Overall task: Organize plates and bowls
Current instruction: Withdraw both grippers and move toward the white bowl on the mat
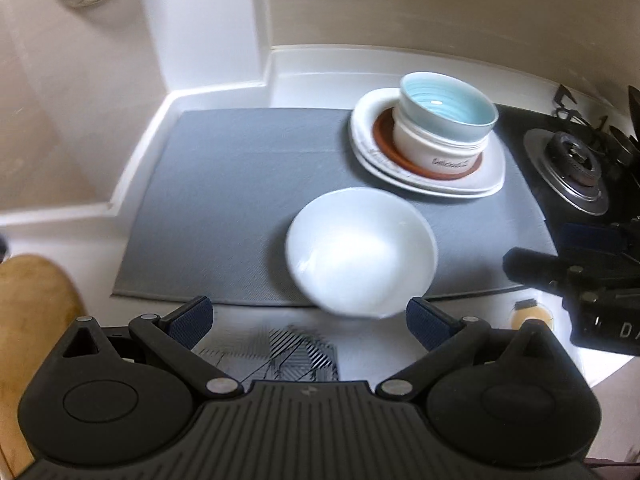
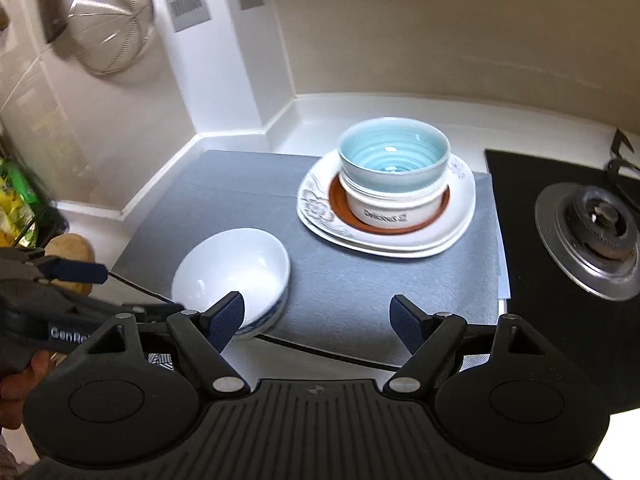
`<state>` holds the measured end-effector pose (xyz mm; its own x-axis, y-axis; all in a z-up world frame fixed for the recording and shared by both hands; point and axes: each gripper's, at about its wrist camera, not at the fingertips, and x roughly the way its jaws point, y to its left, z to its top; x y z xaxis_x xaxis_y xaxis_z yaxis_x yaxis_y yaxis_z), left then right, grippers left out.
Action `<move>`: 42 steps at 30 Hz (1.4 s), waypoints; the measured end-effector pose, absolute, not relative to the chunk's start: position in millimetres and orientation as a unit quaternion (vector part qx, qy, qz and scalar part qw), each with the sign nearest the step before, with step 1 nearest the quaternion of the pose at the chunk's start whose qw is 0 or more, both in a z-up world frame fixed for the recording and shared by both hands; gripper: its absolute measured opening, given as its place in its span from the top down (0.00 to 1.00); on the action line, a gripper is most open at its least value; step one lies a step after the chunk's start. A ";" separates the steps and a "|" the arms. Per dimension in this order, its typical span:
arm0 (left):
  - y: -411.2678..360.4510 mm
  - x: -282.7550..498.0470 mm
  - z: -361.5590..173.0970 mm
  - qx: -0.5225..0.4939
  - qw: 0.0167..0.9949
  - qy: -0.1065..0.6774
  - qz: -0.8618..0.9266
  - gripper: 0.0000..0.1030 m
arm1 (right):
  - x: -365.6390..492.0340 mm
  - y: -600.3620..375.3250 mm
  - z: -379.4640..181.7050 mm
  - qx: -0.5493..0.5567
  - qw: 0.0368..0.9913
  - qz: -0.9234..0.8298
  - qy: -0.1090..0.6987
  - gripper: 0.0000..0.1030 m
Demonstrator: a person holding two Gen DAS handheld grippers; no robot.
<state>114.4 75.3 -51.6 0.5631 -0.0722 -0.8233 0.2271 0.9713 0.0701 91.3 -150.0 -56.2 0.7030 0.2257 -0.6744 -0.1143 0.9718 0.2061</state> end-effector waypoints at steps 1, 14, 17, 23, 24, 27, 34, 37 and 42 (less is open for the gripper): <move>79.3 112.1 -50.9 0.080 0.880 0.461 -0.081 0.00 | 89.5 -146.3 -55.0 0.069 0.921 0.094 0.372 0.21; 106.0 97.4 -46.3 0.072 0.882 0.461 -0.067 0.00 | 77.3 -115.3 -49.7 0.039 0.919 0.116 0.374 0.21; 104.6 97.1 -46.0 0.072 0.882 0.461 -0.068 0.00 | 75.9 -113.8 -49.9 0.039 0.919 0.115 0.375 0.21; 97.3 96.1 -46.5 0.080 0.882 0.460 -0.067 0.00 | 75.7 -116.9 -50.2 0.039 0.919 0.110 0.376 0.21; 96.5 96.0 -46.7 0.081 0.882 0.460 -0.067 0.00 | 75.9 -117.4 -50.3 0.039 0.919 0.110 0.376 0.21; 95.5 97.0 -48.1 0.082 0.881 0.462 -0.065 0.00 | 77.1 -118.7 -51.2 0.039 0.919 0.112 0.377 0.21; 96.4 103.7 -52.3 0.080 0.876 0.471 -0.063 0.00 | 81.8 -119.7 -54.0 0.038 0.916 0.114 0.382 0.21; 95.6 107.3 -54.7 0.079 0.875 0.475 -0.061 0.00 | 85.2 -122.1 -55.7 0.039 0.915 0.113 0.385 0.21; 95.4 115.3 -58.4 0.079 0.873 0.478 -0.058 0.00 | 91.2 -124.3 -58.4 0.040 0.913 0.111 0.390 0.21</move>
